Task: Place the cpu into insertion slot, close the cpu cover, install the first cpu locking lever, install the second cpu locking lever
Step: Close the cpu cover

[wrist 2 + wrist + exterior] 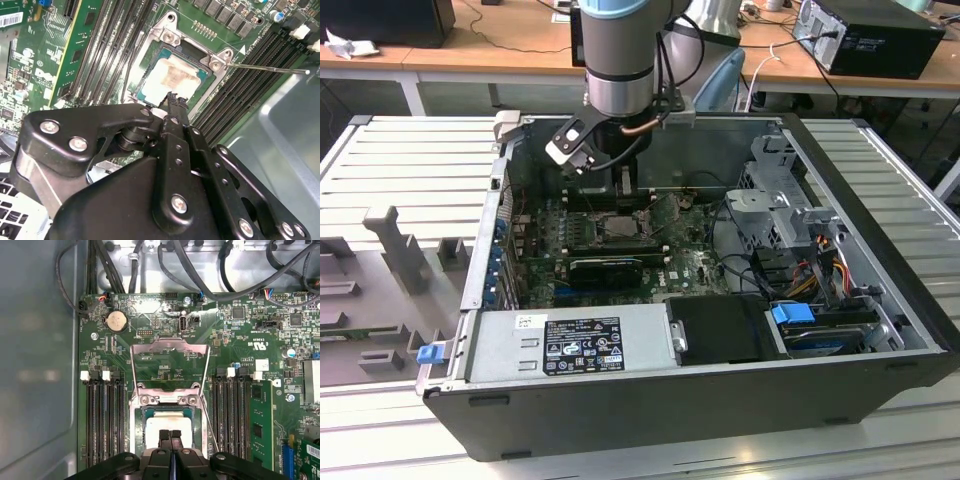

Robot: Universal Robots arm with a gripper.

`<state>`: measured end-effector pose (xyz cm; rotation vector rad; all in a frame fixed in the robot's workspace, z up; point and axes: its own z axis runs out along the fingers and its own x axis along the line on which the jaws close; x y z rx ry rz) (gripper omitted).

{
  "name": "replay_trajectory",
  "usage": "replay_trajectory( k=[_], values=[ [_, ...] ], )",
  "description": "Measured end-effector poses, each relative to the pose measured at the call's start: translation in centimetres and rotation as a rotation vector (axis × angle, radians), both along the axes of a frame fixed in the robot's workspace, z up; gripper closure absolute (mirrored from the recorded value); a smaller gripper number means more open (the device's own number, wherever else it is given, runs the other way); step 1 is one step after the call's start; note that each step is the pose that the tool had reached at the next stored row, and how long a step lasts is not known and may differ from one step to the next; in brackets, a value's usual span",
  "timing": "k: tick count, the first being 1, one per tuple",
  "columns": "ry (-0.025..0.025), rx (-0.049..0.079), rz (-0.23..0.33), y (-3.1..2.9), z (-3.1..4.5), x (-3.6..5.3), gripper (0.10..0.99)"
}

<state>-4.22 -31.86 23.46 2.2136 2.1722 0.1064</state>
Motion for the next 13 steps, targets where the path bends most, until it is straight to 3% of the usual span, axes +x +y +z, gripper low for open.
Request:
replay_trajectory(
  k=[13],
  values=[
    [0.0000,0.000,0.000,0.02,0.73,0.24,0.980]
  ],
)
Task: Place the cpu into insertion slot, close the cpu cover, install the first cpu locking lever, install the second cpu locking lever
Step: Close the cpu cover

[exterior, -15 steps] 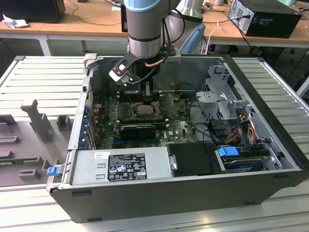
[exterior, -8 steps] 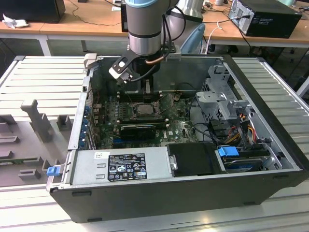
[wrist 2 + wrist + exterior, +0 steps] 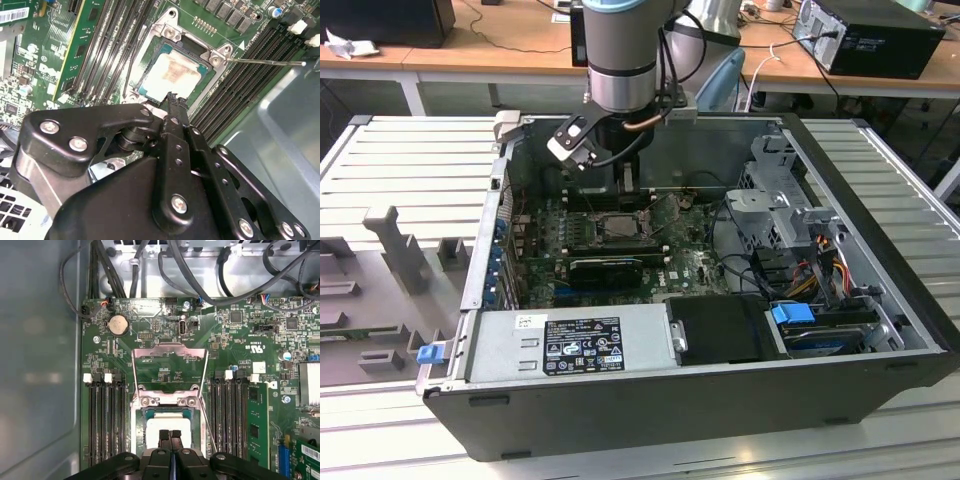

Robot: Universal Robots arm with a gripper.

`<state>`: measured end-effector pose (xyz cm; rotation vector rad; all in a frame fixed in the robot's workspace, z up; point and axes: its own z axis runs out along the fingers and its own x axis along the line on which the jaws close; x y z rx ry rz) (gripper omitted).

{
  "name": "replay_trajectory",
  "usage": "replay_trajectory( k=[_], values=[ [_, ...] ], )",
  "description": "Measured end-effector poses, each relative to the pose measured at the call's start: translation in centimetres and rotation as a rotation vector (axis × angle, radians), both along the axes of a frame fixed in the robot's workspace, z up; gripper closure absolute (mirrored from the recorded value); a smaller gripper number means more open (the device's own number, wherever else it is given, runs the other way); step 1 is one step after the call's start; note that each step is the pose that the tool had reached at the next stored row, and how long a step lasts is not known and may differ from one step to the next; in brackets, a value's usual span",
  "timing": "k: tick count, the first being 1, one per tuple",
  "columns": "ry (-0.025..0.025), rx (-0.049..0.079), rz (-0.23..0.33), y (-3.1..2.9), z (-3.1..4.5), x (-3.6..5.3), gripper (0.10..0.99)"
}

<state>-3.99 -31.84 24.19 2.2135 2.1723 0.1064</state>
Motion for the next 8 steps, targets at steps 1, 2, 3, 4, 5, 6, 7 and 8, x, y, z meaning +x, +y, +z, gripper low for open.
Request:
replay_trajectory(
  k=[1,2,3,4,5,6,7,8],
  values=[
    [0.0000,0.000,0.000,0.01,0.14,0.00,0.980],
    [0.0000,0.000,0.000,0.01,0.34,0.00,0.980],
    [0.0000,0.000,0.000,0.01,0.53,0.00,0.980],
    [0.0000,0.000,0.000,0.01,0.67,0.00,0.980],
    [0.0000,0.000,0.000,0.01,0.81,0.00,0.980],
    [0.0000,0.000,0.000,0.01,0.90,0.00,0.980],
    [0.0000,0.000,0.000,0.01,0.95,0.00,0.980],
    [-0.0001,0.000,0.000,0.01,0.95,0.00,0.980]
  ],
)
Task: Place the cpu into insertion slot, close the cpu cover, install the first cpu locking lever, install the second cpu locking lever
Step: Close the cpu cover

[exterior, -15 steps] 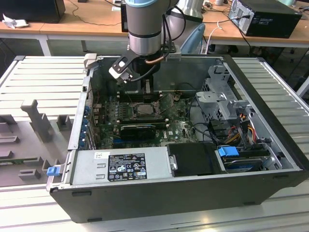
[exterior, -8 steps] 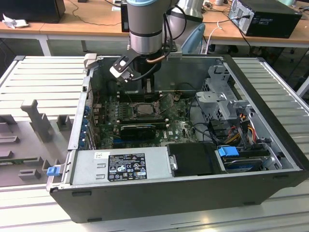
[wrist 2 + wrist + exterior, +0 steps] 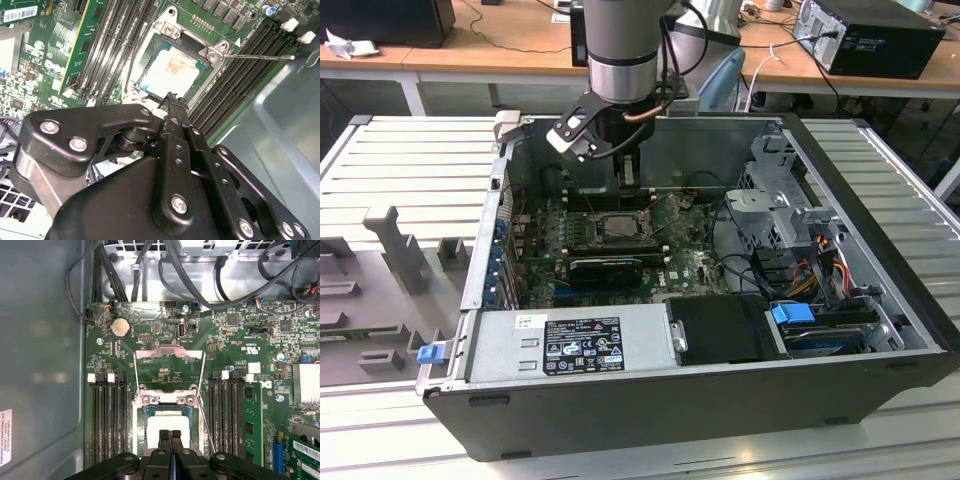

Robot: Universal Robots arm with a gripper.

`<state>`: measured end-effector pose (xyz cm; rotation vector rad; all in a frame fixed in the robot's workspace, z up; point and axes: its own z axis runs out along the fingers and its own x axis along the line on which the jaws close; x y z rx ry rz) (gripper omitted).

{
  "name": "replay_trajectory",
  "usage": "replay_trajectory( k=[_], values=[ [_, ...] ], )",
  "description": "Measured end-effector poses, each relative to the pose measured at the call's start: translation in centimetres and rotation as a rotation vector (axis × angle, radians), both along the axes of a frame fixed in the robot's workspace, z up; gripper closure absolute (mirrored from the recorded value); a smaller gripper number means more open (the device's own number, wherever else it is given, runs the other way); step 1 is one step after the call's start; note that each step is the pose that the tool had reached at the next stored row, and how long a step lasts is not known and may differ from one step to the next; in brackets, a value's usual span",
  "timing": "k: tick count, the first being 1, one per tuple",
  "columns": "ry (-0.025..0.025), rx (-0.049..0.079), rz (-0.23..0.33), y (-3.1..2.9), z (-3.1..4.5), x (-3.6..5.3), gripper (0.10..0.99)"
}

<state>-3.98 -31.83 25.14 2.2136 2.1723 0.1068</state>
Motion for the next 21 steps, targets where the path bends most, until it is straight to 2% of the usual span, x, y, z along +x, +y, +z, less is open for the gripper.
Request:
replay_trajectory(
  k=[8,12,16,21],
  values=[
    [0.0000,0.000,0.000,0.03,0.53,0.26,0.980],
    [0.0002,0.000,0.000,0.03,0.61,0.92,0.980],
    [0.0002,0.000,0.000,0.11,1.15,0.95,0.980],
    [0.0001,0.000,0.000,0.16,1.22,1.20,0.980]
  ],
)
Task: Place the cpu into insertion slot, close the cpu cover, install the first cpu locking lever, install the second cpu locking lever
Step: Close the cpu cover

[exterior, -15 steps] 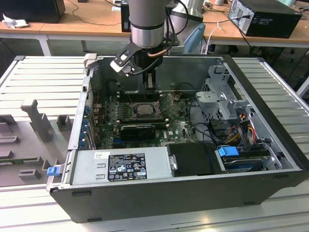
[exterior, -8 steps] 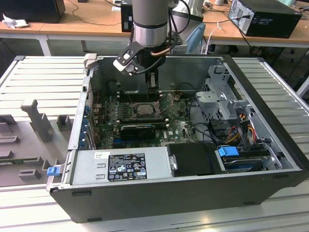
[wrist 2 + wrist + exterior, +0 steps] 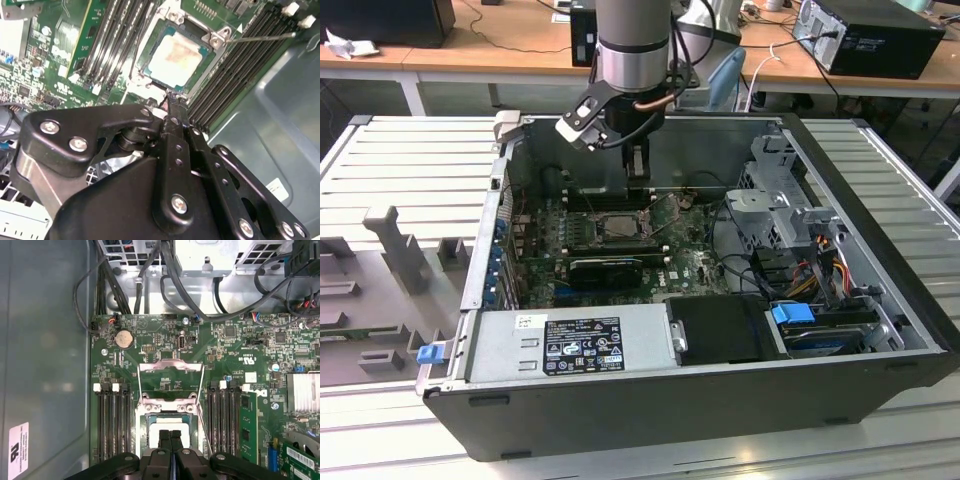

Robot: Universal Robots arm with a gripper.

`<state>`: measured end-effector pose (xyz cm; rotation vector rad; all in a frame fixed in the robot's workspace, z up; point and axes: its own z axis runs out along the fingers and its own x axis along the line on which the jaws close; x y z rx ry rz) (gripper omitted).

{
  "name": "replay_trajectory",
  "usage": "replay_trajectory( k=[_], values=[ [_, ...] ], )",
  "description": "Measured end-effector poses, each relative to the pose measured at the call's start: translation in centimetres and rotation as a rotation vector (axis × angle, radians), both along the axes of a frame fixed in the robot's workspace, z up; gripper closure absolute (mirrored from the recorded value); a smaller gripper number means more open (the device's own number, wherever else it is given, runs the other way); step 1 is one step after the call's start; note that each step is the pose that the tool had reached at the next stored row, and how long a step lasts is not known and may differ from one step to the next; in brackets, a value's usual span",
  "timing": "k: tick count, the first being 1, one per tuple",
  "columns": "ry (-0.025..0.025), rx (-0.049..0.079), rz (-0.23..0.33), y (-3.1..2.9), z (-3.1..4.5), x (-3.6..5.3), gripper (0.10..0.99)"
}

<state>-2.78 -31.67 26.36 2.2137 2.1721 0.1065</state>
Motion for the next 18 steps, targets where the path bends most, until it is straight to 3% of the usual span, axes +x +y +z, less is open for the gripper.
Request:
replay_trajectory(
  k=[18],
  values=[
    [0.0001,0.000,0.000,0.13,0.00,3.10,0.980]
  ],
)
